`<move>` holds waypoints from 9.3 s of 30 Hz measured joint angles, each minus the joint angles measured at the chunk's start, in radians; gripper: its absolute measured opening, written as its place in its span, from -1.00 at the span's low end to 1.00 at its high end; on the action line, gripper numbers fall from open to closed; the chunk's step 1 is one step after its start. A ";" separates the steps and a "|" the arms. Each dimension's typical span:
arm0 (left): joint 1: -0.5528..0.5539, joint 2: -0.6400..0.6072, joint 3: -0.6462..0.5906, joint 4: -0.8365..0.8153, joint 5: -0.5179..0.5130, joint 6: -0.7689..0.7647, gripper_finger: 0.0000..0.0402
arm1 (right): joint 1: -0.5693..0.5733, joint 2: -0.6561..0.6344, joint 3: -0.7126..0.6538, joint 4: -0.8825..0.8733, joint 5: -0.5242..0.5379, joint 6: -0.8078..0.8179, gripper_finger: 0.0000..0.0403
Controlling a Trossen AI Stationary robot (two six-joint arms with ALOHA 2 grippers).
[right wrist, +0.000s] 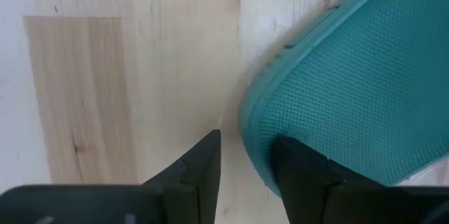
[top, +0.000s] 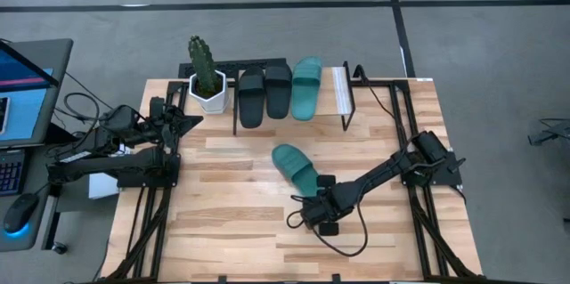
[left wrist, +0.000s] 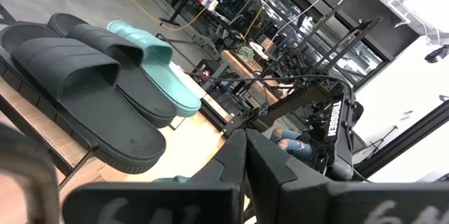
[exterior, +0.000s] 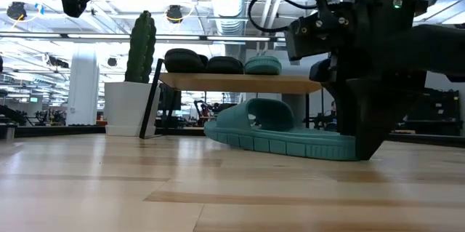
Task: Pick and place slides into the shelf
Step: Put the green slide on the shelf
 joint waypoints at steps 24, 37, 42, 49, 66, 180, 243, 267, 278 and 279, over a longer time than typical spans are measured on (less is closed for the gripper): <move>0.000 0.000 0.000 0.000 0.003 0.000 -1.00 | -0.030 0.004 -0.008 0.034 -0.020 0.244 -0.91; 0.000 0.000 0.000 0.000 0.003 0.000 -1.00 | 0.079 0.010 0.057 -0.060 0.175 0.485 -0.97; 0.000 0.000 0.000 -0.001 0.005 0.000 -1.00 | 0.176 -0.081 0.117 -0.059 0.241 0.568 -0.99; 0.000 0.000 0.000 -0.003 0.006 0.000 -1.00 | 0.281 -0.044 0.165 -0.108 0.252 0.708 -0.99; 0.000 0.000 0.000 -0.003 0.003 0.000 -1.00 | 0.397 0.147 0.295 -0.263 0.320 0.969 -1.00; 0.000 0.000 0.000 -0.024 0.003 -0.023 -1.00 | -0.587 -0.335 0.328 -0.523 0.585 0.061 -1.00; 0.000 0.000 0.000 -0.026 0.004 -0.023 -1.00 | -0.576 -0.193 0.353 -0.571 0.410 0.028 -1.00; 0.000 0.000 0.000 -0.031 0.004 -0.024 -1.00 | -0.561 -0.195 0.356 -0.564 0.420 0.018 -0.38; 0.000 0.000 0.000 -0.030 0.002 -0.025 -1.00 | -0.505 -0.214 0.356 -0.568 0.454 -0.009 -0.05; 0.000 0.000 0.000 -0.029 0.002 -0.025 -1.00 | -0.497 -0.223 0.356 -0.568 0.465 -0.009 -0.05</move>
